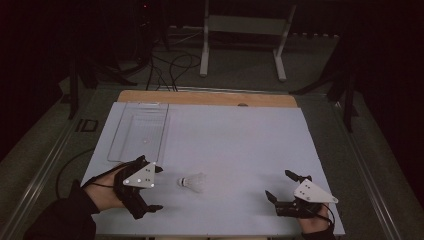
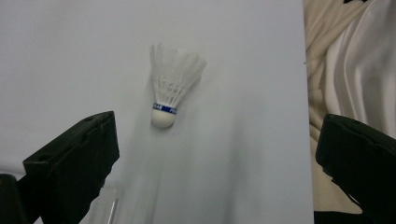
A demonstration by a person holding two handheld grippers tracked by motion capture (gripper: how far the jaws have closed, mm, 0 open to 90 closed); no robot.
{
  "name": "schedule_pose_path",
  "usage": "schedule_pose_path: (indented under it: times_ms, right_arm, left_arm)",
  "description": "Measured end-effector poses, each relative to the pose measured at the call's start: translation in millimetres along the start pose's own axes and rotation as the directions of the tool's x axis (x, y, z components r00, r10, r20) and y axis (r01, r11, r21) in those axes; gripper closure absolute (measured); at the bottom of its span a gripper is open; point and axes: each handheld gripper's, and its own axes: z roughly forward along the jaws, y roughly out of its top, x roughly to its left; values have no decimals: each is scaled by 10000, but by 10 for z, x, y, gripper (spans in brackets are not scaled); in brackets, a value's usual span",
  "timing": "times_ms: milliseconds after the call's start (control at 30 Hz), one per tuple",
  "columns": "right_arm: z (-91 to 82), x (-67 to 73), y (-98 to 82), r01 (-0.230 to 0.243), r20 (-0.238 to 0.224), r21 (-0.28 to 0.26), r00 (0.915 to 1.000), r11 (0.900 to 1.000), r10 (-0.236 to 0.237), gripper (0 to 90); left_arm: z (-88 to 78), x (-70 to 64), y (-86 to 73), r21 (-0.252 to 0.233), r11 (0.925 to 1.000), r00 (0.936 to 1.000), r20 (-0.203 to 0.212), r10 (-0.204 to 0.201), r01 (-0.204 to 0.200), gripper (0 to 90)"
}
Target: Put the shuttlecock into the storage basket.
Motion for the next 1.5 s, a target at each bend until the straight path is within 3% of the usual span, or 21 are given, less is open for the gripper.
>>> schedule_pose_path:
  times_ms: [367, 567, 833, 933, 1067, 1500]
  right_arm:
    - [1, 1, -1, 3, 1, 19, 10000, 10000, -3, 86]
    - [0, 1, -1, 27, 5, 28, 10000, 10000, -27, 86]
    - [3, 0, -3, 17, -17, 41, 10000, 10000, -17, 86]
    - [-1, 3, 0, 58, 11, 29, 10000, 10000, -58, 86]
    - [1, -1, -3, 31, 19, 52, 10000, 10000, -31, 86]
    - [6, 0, -5, 44, -31, 68, 10000, 10000, -44, 86]
  left_arm:
    - [21, 66, 137, -77, 9997, 9997, 21, 249, -249, 1]
    - [67, 129, 198, 53, 9998, 9997, 186, 175, -176, 1]
    - [107, 203, 298, 141, 9995, 9996, 83, 277, -278, 1]
    - [126, 241, 335, 7, 9999, 9998, 133, 148, -148, 1]
    - [193, 254, 376, 221, 9993, 9995, -87, 293, -291, 1]
    - [460, 365, 352, 567, 9984, 9988, 484, 38, -65, 2]
